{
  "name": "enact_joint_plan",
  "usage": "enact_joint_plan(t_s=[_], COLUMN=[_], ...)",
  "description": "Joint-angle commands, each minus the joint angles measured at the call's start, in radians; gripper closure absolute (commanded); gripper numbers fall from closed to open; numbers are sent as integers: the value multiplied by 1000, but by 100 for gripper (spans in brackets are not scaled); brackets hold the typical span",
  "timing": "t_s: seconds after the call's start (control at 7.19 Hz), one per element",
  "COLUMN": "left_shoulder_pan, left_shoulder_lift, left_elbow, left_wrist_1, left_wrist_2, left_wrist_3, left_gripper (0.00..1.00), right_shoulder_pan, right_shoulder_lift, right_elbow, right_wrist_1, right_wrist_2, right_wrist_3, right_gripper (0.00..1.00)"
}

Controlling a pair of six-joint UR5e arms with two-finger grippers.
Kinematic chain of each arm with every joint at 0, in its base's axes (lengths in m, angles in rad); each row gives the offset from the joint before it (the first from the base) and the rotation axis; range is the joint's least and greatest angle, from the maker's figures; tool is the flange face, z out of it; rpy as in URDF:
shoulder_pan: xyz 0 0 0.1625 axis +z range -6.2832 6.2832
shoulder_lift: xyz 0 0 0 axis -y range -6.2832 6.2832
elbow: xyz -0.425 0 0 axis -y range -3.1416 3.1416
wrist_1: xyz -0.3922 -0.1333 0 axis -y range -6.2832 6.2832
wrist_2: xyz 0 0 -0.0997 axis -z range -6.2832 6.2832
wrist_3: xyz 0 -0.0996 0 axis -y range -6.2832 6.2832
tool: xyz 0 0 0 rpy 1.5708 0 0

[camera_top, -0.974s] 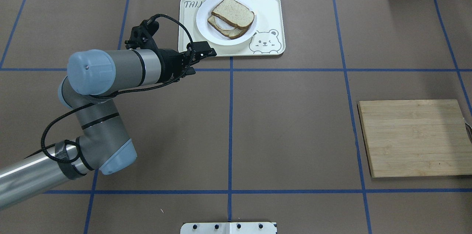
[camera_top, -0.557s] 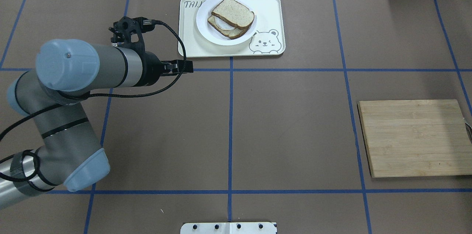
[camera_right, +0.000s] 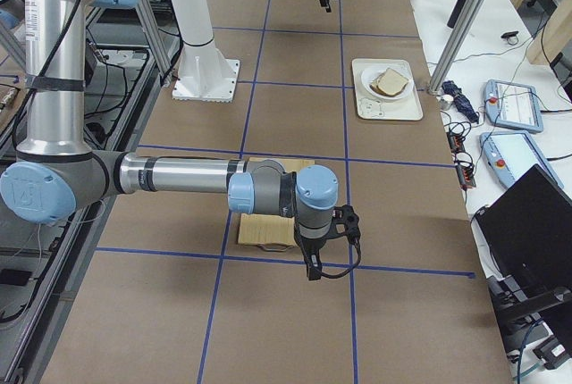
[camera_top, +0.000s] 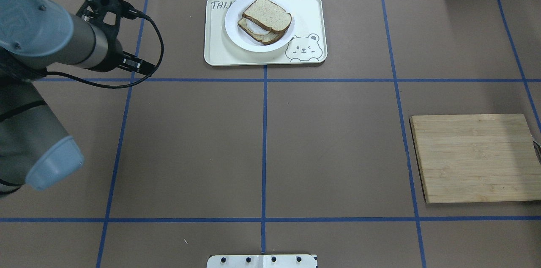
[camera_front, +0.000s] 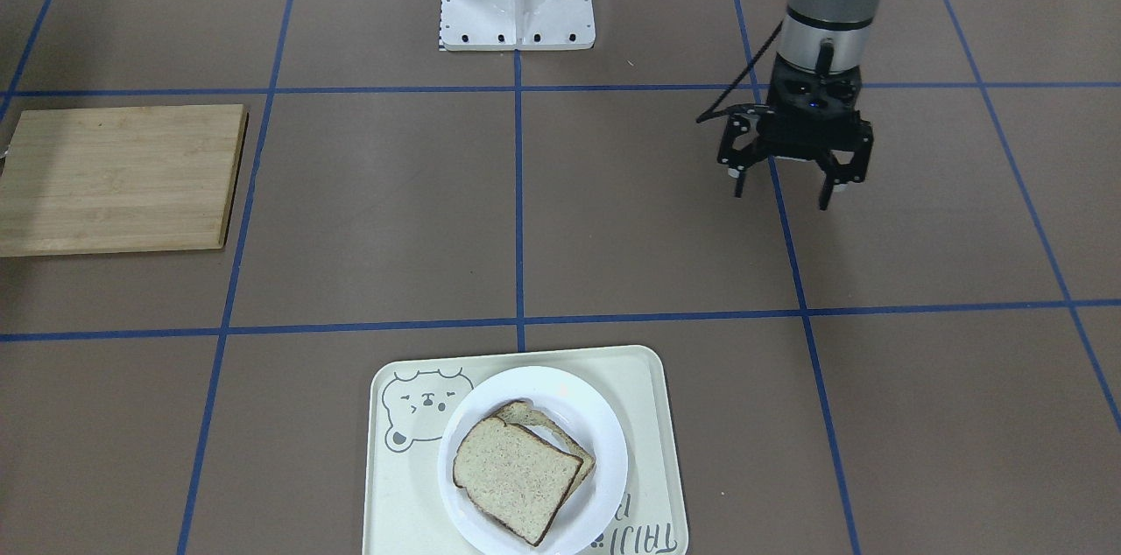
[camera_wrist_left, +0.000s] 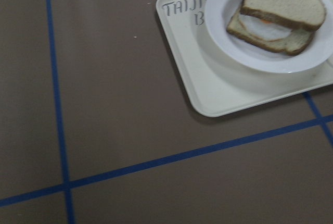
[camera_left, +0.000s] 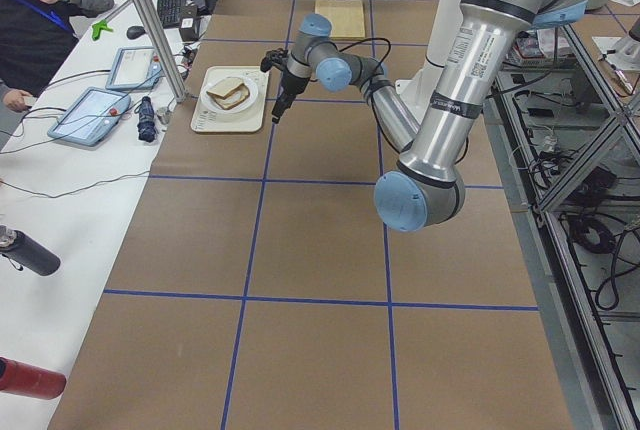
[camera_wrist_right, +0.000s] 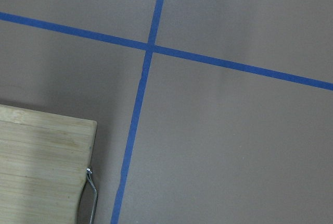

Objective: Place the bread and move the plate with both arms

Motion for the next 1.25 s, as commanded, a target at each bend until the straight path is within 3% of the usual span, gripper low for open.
enact_joint_plan(t_s=[0.0, 0.28, 0.42, 0.7, 1.11], left_shoulder_pan=[-207, -441, -518, -599, -682], left_shoulder_lift=[91, 149, 186, 266, 388], left_elbow=[44, 184, 234, 244, 244], left_wrist_1=[41, 41, 36, 27, 24], left_wrist_2=[-176, -355, -384, -395, -529], left_wrist_3=[228, 612, 689, 716, 810], left_gripper=[2, 2, 2, 2, 2], right_shoulder_pan=[0, 1, 0, 1, 1], right_shoulder_lift=[0, 0, 0, -2, -6], right_elbow=[-5, -5, -5, -5, -8], right_wrist_1=[0, 0, 0, 0, 0], right_wrist_2=[0, 0, 0, 2, 0], right_wrist_3=[0, 0, 0, 0, 0], right_gripper=[0, 0, 0, 0, 0])
